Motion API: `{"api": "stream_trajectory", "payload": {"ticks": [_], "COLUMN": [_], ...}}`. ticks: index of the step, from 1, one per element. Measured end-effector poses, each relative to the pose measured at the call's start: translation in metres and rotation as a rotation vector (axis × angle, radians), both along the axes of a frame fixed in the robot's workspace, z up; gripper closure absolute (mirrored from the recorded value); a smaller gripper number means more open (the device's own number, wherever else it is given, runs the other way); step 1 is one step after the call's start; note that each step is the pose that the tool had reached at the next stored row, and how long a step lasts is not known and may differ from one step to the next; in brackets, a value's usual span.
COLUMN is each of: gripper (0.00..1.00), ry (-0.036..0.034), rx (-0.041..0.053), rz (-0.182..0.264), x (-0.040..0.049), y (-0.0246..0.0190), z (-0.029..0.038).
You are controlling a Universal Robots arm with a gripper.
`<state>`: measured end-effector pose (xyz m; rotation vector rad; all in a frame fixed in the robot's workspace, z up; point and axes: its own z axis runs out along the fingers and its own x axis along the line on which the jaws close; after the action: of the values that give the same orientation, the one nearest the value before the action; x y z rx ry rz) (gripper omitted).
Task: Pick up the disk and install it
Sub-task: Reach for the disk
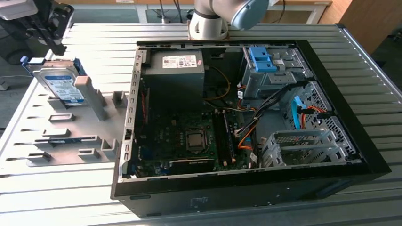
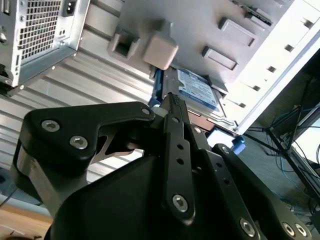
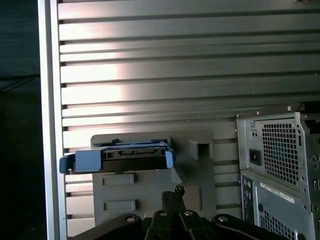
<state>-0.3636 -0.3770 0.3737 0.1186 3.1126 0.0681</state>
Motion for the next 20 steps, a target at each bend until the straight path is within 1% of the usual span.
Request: {"api": "stream_trajectory", "payload": {"ticks": [6,7,12,15,16,18,19,20], "gripper": [0.89,0.89,0.89,0.89,0.89,0.89,0.89,0.89], "ry": [0.0001,0.0002,0.0006,0.0004,0.0002,0.0006,0.0065,0.0216], "rx": [0.0001,0.0001,-0.0001,0.0,0.0001,0.0001,0.0,0.0002], "rz": [0.0,0.0,0.0,0.0,0.0,0.0,0.0,0.0], "x": [-0.0262,-0.0281,-0.0288,-0.0344,-0.0369,-0.0412,-0.042,-0.0421], "y": [0.0,0.0,0.0002,0.0035,0.0056,0.0116,0.0129,0.0137], "z": [-0.0008,-0.0009,-0.0007,-0.0014,-0.0018,-0.0023,-0.0023,-0.0023]}}
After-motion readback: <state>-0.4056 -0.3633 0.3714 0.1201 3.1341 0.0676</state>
